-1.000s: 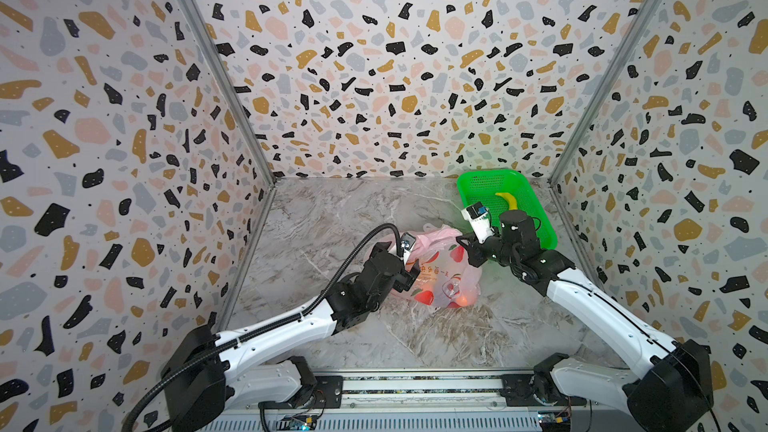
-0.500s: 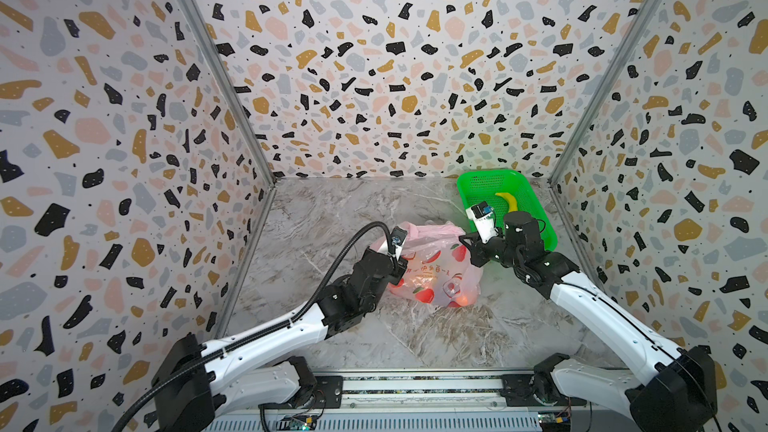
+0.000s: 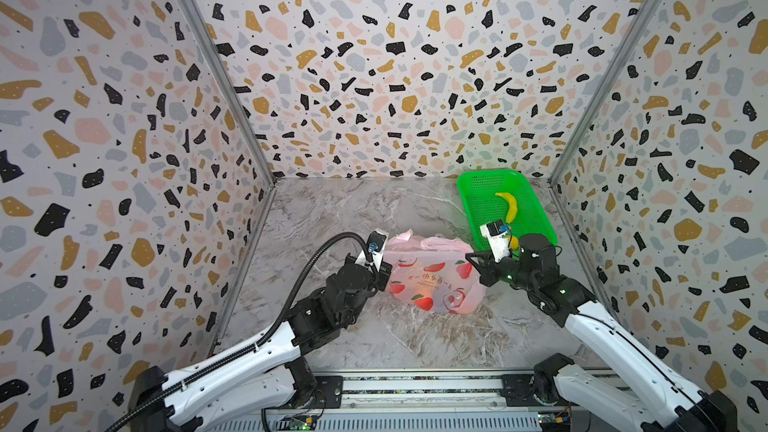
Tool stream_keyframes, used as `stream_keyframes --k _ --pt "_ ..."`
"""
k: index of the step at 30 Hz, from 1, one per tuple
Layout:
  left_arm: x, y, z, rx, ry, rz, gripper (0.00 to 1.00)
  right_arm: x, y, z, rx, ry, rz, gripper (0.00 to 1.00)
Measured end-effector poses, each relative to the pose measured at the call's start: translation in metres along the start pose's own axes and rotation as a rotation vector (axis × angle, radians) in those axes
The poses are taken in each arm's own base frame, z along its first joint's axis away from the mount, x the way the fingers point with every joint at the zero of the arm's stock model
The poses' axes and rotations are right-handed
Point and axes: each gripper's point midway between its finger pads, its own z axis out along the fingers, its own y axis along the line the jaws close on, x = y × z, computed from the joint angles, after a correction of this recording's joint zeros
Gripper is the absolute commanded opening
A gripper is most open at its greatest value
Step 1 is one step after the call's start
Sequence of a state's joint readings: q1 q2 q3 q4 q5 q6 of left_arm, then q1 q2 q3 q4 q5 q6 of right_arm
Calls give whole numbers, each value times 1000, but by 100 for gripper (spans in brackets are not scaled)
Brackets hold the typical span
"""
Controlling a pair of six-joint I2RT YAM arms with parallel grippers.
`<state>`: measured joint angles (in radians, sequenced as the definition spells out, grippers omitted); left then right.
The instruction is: Untie the knot of the plastic bag and take out the fruit
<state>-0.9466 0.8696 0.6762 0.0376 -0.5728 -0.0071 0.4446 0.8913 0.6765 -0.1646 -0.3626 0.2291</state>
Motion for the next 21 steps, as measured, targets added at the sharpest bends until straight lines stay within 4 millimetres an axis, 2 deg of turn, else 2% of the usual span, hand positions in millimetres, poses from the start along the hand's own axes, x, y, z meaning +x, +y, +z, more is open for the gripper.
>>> stream_keyframes --k 2,6,9,12,14,17,21 --pt "6 -1 -1 6 21 -3 0 4 1 -4 -3 -5 13 0" --pt "7 -1 -1 6 43 -21 0 -2 6 -14 -12 -50 14 0" --pt "-8 3 0 -9 32 -37 0 -12 7 -19 -10 -93 3 0" --pt "-33 16 9 -38 12 -67 0 -23 3 -18 -5 -122 1 0" --pt "-45 30 21 -61 6 -81 0 -40 -2 -14 -11 -153 -3 0" --pt "-50 46 38 -90 16 -75 0 -69 -8 -7 -19 -210 -27 0" --pt "-61 55 52 -108 12 -51 0 -98 -17 4 -22 -253 -60 0"
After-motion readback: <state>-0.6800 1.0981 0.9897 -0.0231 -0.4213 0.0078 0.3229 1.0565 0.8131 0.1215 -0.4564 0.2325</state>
